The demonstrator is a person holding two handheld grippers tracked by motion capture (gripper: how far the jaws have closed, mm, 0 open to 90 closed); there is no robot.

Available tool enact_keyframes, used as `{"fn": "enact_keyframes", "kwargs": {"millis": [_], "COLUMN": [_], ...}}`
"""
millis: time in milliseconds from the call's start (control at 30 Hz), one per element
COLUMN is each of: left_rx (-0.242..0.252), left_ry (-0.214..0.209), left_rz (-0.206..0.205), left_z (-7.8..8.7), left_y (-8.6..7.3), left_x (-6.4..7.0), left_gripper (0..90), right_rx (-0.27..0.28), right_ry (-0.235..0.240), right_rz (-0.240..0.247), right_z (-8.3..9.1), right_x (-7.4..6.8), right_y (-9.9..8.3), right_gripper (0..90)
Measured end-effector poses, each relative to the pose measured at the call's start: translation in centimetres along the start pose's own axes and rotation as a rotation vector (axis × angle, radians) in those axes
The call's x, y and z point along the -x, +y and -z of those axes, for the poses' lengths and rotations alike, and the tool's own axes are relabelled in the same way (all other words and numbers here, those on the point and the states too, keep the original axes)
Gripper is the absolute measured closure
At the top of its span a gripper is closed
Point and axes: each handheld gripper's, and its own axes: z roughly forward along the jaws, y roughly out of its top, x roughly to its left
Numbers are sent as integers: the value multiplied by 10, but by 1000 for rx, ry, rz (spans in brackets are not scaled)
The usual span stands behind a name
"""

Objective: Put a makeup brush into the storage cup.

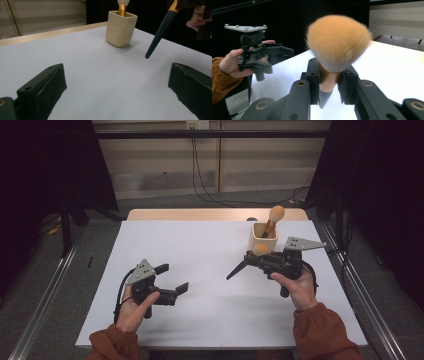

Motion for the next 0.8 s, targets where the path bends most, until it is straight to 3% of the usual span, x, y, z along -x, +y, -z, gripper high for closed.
{"fn": "enact_keyframes", "kwargs": {"millis": [333, 467, 800], "left_rx": [1, -25, 10], "left_ry": [90, 110, 158], "left_rz": [11, 4, 16], "left_z": [22, 30, 43], "left_y": [-9, -14, -26], "left_x": [-9, -11, -19], "left_gripper": [17, 21, 28], "right_rx": [-17, -27, -15], "right_ry": [-48, -69, -133], "right_rz": [3, 13, 15], "right_z": [11, 15, 26], "right_x": [8, 10, 21], "right_y": [4, 8, 20], "right_gripper": [732, 732, 732]}}
